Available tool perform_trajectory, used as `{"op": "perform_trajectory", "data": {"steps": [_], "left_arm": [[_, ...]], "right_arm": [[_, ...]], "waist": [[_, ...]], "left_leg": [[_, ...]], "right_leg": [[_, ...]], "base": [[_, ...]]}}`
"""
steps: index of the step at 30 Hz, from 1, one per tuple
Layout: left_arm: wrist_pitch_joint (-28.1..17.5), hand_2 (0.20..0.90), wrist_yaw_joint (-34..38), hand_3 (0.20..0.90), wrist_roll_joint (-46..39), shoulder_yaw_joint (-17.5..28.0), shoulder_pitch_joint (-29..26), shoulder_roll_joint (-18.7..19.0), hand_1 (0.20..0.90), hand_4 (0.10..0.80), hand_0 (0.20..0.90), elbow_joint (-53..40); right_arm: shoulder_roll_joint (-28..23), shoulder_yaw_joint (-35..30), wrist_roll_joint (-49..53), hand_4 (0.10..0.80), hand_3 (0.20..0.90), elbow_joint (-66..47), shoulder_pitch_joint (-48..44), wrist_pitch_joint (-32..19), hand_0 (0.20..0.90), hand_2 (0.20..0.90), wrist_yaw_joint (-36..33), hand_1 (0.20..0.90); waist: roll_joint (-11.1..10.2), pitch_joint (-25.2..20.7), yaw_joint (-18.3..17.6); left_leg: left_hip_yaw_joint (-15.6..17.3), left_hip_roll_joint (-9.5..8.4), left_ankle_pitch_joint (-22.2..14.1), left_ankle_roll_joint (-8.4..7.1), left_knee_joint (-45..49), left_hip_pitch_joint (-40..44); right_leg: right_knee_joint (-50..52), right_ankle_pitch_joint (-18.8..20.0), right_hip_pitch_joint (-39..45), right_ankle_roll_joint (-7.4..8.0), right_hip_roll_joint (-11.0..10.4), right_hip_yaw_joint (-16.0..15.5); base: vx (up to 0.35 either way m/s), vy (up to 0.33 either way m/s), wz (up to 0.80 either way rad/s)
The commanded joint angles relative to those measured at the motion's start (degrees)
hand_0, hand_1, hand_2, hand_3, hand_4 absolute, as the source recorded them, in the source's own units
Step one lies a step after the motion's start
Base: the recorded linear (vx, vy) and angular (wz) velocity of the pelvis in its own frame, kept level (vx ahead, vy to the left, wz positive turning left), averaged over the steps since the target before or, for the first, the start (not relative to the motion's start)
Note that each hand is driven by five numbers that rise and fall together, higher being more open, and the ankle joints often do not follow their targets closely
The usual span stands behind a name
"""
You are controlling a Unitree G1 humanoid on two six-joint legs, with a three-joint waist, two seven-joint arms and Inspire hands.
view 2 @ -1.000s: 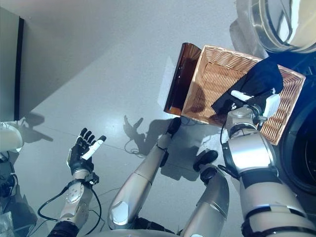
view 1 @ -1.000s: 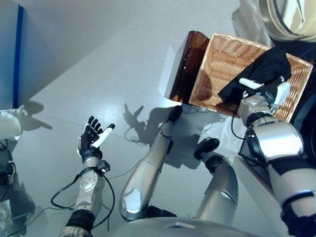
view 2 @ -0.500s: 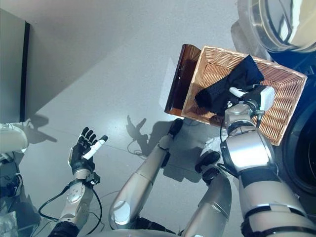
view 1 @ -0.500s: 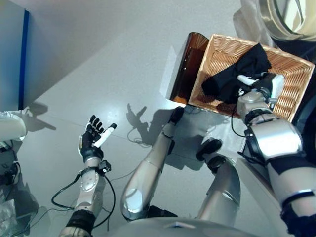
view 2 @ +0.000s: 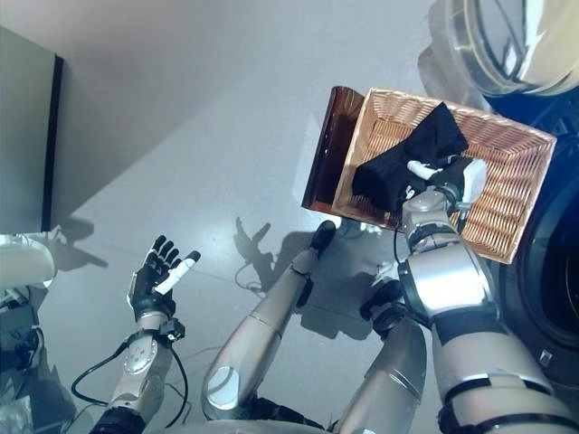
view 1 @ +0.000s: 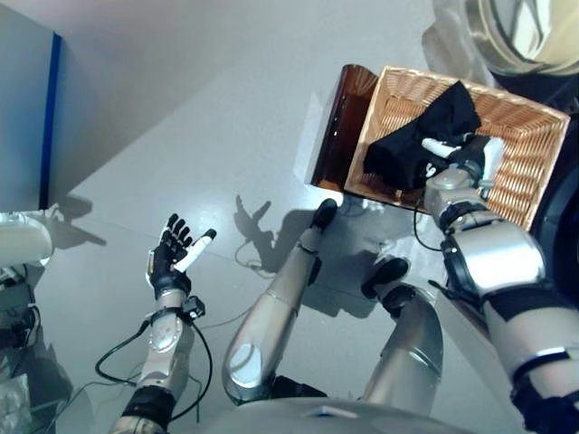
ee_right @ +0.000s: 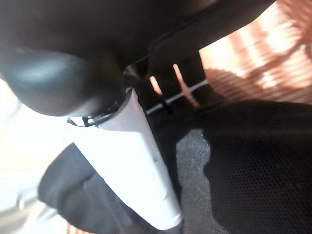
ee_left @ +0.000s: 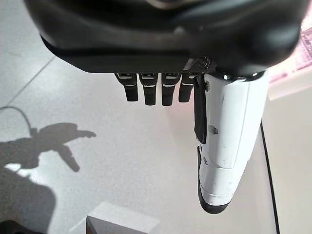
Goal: Pick up the clothes and place them into the washing machine
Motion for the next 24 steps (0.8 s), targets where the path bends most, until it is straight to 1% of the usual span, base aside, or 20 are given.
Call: {"op": "perform_trajectory", "data": {"steps": [1, 2, 5, 6, 7, 8, 10, 11, 13, 15, 16, 17, 20, 24], "left_arm": [[-3.5, 0.900, -0.1, 0.900, -1.3, 2.4, 1.9, 2.8, 0.900, 0.800, 0.900, 1.9], [-3.5, 0.900, -0.5, 0.900, -1.7, 2.4, 1.9, 2.5, 0.900, 0.800, 0.900, 2.8], [-3.3, 0.900, -1.9, 0.900, -2.7, 2.0, 2.3, 1.9, 0.900, 0.800, 0.900, 5.0], [-3.3, 0.900, -2.1, 0.900, -2.8, 1.9, 2.4, 2.0, 0.900, 0.800, 0.900, 5.1], [-3.2, 0.900, -3.1, 0.900, -3.8, 1.9, 2.7, 1.0, 0.900, 0.800, 0.900, 6.7], [-3.1, 0.900, -3.6, 0.900, -4.4, 2.0, 3.1, 0.4, 0.900, 0.800, 0.900, 7.3], [-3.0, 0.900, -4.3, 0.900, -5.0, 1.6, 3.5, 0.1, 0.900, 0.800, 0.900, 7.9], [-2.8, 0.900, -5.6, 0.900, -5.8, 1.2, 3.9, -0.7, 0.900, 0.800, 0.900, 9.1], [-2.6, 0.900, -6.8, 0.900, -6.5, 0.5, 4.2, -1.5, 0.900, 0.800, 0.900, 10.6], [-2.5, 0.900, -8.2, 0.900, -7.5, 0.1, 5.1, -2.5, 0.900, 0.800, 0.900, 11.0], [-2.5, 0.900, -8.3, 0.900, -7.6, 0.0, 5.2, -2.4, 0.900, 0.800, 0.900, 11.0], [-2.1, 0.900, -9.3, 0.900, -8.1, -0.3, 5.9, -2.9, 0.900, 0.800, 0.900, 11.3], [-1.8, 0.900, -10.7, 0.900, -8.7, -0.8, 6.9, -3.8, 0.900, 0.800, 0.900, 12.3], [-1.6, 0.900, -12.0, 0.900, -8.9, -1.4, 7.5, -4.4, 0.900, 0.800, 0.900, 12.8]], "right_arm": [[-1.8, -3.3, 9.8, 0.300, 0.200, -6.7, 2.7, -7.9, 0.200, 0.200, 2.5, 0.200], [-1.1, -5.2, 13.5, 0.300, 0.200, -8.7, 4.9, -9.6, 0.200, 0.200, 3.9, 0.200], [1.1, -8.1, 21.0, 0.300, 0.200, -14.9, 11.8, -13.5, 0.200, 0.200, 7.6, 0.200], [1.2, -8.2, 21.2, 0.300, 0.200, -15.2, 12.3, -13.6, 0.200, 0.200, 7.7, 0.200], [3.3, -10.3, 27.7, 0.300, 0.200, -19.9, 16.8, -16.2, 0.200, 0.200, 11.6, 0.200], [4.1, -11.6, 30.1, 0.300, 0.200, -21.3, 18.6, -16.9, 0.200, 0.200, 13.1, 0.200], [4.5, -12.4, 31.7, 0.300, 0.200, -22.3, 20.1, -17.5, 0.200, 0.200, 14.4, 0.200], [5.4, -13.9, 34.7, 0.300, 0.200, -23.7, 21.6, -18.3, 0.200, 0.200, 16.7, 0.200], [6.2, -15.1, 37.1, 0.300, 0.200, -24.5, 23.2, -18.8, 0.200, 0.200, 18.4, 0.200], [8.0, -17.3, 42.0, 0.300, 0.200, -26.1, 24.7, -19.6, 0.200, 0.200, 21.3, 0.200], [8.0, -17.3, 42.2, 0.300, 0.200, -26.1, 24.9, -19.6, 0.200, 0.200, 21.5, 0.200], [8.7, -18.8, 44.5, 0.300, 0.200, -26.4, 25.6, -20.3, 0.200, 0.200, 22.7, 0.200], [10.1, -21.0, 48.5, 0.300, 0.200, -27.6, 26.9, -21.3, 0.200, 0.200, 24.8, 0.200], [11.6, -23.1, 52.0, 0.300, 0.200, -29.2, 29.2, -22.5, 0.200, 0.200, 26.7, 0.200]], "waist": [[2.5, 1.2, -1.4], [2.6, 1.0, -1.9], [2.6, -0.5, -3.6], [2.7, -0.5, -3.5], [3.0, -1.8, -4.5], [3.5, -2.3, -4.9], [4.0, -3.1, -5.1], [5.5, -4.4, -5.4], [6.6, -5.7, -5.5], [7.7, -7.1, -5.7], [7.7, -7.2, -5.6], [8.5, -8.0, -5.9], [9.2, -9.3, -6.4], [9.9, -10.8, -7.1]], "left_leg": [[4.7, -1.17, -7.3, -0.46, 1.7, 1.1], [4.8, -0.99, -7.1, -0.49, 1.1, 2.1], [5.6, -0.34, -6.4, -0.74, -1.7, 5.8], [5.6, -0.30, -6.2, -0.75, -2.0, 6.2], [6.2, 0.08, -5.8, -1.02, -3.8, 8.7], [6.2, -0.01, -5.6, -0.99, -4.5, 9.8], [6.4, -0.03, -5.5, -0.94, -5.4, 11.2], [7.3, 0.70, -3.7, -0.63, -7.2, 12.7], [7.8, 0.78, -3.4, -0.52, -8.4, 14.6], [7.9, 0.71, -3.5, -0.34, -9.7, 16.7], [8.0, 0.74, -3.5, -0.33, -9.8, 16.8], [8.0, 0.72, -3.6, 0.03, -10.2, 17.8], [8.6, 0.68, -4.3, 0.61, -10.3, 19.1], [8.7, 0.54, -4.8, 0.94, -10.6, 20.6]], "right_leg": [[-8.7, 1.1, 8.3, 0.98, 2.8, 1.3], [-9.6, 1.3, 9.4, 1.01, 3.0, 1.5], [-12.8, 2.1, 12.7, 1.35, 3.5, 1.9], [-13.1, 2.3, 13.2, 1.35, 3.6, 1.8], [-15.7, 2.9, 15.6, 1.74, 3.9, 2.0], [-16.4, 3.0, 16.3, 1.86, 4.0, 2.3], [-17.5, 3.4, 17.5, 2.04, 4.1, 2.4], [-19.5, 5.3, 18.6, 2.10, 4.2, 2.1], [-21.3, 6.1, 20.1, 2.42, 4.3, 2.7], [-22.5, 6.4, 21.1, 2.85, 4.6, 3.6], [-22.6, 6.5, 21.2, 2.85, 4.7, 3.6], [-22.6, 6.5, 21.2, 2.92, 4.7, 4.5], [-22.5, 6.5, 21.5, 3.14, 5.0, 6.1], [-22.6, 6.2, 22.2, 3.28, 4.8, 6.5]], "base": [[0.015, 0.009, -0.07], [0.034, 0.025, -0.12], [0.049, 0.042, -0.20], [0.065, 0.058, -0.32], [0.069, 0.073, -0.37], [0.096, 0.096, -0.38], [0.013, 0.084, -0.41], [-0.035, 0.107, -0.46], [0.033, 0.109, -0.40], [0.071, 0.074, -0.30], [0.060, 0.074, -0.25], [0.051, 0.068, -0.18], [0.051, 0.041, -0.31], [0.051, 0.010, -0.14]]}}
